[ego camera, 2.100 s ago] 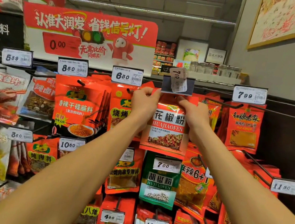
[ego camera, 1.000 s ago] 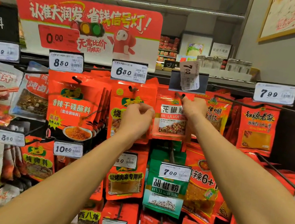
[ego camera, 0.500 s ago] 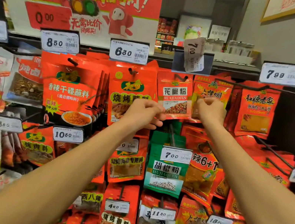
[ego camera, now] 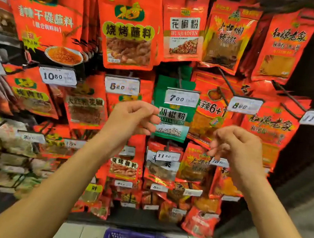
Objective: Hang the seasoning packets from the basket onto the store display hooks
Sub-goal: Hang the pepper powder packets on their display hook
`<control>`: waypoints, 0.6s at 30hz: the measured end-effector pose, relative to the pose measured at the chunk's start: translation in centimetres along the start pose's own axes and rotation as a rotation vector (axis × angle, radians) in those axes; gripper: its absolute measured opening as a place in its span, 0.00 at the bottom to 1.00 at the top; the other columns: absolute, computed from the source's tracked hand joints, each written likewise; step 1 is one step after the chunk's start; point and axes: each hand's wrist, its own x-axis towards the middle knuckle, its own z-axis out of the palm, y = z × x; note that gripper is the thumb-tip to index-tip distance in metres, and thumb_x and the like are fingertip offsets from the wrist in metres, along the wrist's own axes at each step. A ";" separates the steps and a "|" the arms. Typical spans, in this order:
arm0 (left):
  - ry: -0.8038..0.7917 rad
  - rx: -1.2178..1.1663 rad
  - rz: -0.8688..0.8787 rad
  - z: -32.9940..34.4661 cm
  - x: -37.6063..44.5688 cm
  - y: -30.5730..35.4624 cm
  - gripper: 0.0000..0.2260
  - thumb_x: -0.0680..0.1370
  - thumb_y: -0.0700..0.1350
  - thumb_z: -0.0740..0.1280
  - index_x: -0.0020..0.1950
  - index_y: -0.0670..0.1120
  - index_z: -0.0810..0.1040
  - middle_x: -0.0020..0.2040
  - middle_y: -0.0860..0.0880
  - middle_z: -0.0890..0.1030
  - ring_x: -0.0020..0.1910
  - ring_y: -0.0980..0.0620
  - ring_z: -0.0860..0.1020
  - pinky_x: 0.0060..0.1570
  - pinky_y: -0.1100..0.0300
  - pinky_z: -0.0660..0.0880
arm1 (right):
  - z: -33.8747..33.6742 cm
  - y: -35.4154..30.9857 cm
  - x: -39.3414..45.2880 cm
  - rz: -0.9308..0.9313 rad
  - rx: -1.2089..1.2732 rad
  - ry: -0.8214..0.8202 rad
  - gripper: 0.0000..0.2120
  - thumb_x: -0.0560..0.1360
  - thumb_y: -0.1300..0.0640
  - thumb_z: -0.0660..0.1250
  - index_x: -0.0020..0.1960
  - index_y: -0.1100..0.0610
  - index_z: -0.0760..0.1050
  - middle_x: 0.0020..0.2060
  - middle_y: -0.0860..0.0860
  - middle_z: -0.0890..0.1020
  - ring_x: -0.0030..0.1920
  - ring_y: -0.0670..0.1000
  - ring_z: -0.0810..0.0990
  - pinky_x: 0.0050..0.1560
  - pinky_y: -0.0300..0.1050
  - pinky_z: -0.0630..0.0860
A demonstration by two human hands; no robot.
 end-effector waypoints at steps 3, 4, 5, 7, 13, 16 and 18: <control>0.056 -0.022 -0.147 0.7 -3.0 -6.1 0.09 0.82 0.39 0.64 0.45 0.44 0.82 0.36 0.47 0.85 0.30 0.53 0.80 0.32 0.62 0.77 | -1.0 7.1 -3.2 0.186 -0.021 -0.037 0.11 0.76 0.65 0.67 0.36 0.56 0.79 0.25 0.55 0.80 0.22 0.53 0.77 0.24 0.40 0.71; 0.074 -0.026 -0.213 1.0 -4.1 -8.4 0.09 0.81 0.39 0.64 0.45 0.45 0.83 0.35 0.48 0.84 0.30 0.53 0.79 0.32 0.61 0.76 | -1.3 9.6 -4.4 0.255 -0.029 -0.048 0.12 0.77 0.67 0.66 0.36 0.58 0.78 0.25 0.55 0.80 0.22 0.52 0.77 0.24 0.39 0.71; 0.092 -0.026 -0.281 1.3 -5.1 -10.7 0.10 0.81 0.38 0.64 0.44 0.45 0.83 0.35 0.48 0.84 0.30 0.53 0.78 0.32 0.61 0.75 | -1.6 11.9 -5.6 0.325 -0.031 -0.058 0.13 0.78 0.68 0.65 0.36 0.59 0.77 0.25 0.55 0.80 0.22 0.52 0.76 0.23 0.38 0.71; 0.136 -0.029 -0.434 1.7 -7.1 -15.3 0.10 0.82 0.38 0.63 0.45 0.44 0.82 0.36 0.47 0.83 0.30 0.53 0.77 0.31 0.62 0.75 | -2.1 16.4 -7.9 0.472 -0.034 -0.083 0.12 0.78 0.68 0.65 0.37 0.59 0.77 0.25 0.55 0.79 0.21 0.51 0.76 0.22 0.37 0.71; 0.246 0.033 -0.846 1.2 -12.7 -28.0 0.05 0.81 0.40 0.65 0.49 0.43 0.80 0.40 0.45 0.82 0.34 0.50 0.77 0.32 0.63 0.74 | -3.5 29.1 -14.5 0.816 -0.146 -0.113 0.12 0.78 0.66 0.66 0.37 0.58 0.79 0.25 0.54 0.81 0.21 0.49 0.77 0.22 0.38 0.73; 0.279 0.078 -0.999 0.5 -14.8 -34.7 0.03 0.79 0.40 0.67 0.47 0.44 0.80 0.38 0.45 0.81 0.31 0.51 0.77 0.28 0.64 0.75 | -3.4 35.7 -17.8 0.960 -0.230 -0.096 0.13 0.77 0.63 0.69 0.34 0.56 0.80 0.29 0.56 0.82 0.26 0.54 0.79 0.28 0.42 0.76; 0.289 0.101 -1.081 0.0 -16.0 -39.6 0.02 0.78 0.40 0.68 0.47 0.44 0.81 0.36 0.47 0.82 0.30 0.51 0.79 0.28 0.64 0.75 | -3.0 40.5 -20.3 1.062 -0.260 -0.094 0.10 0.77 0.60 0.70 0.37 0.57 0.80 0.32 0.59 0.81 0.31 0.56 0.79 0.33 0.46 0.77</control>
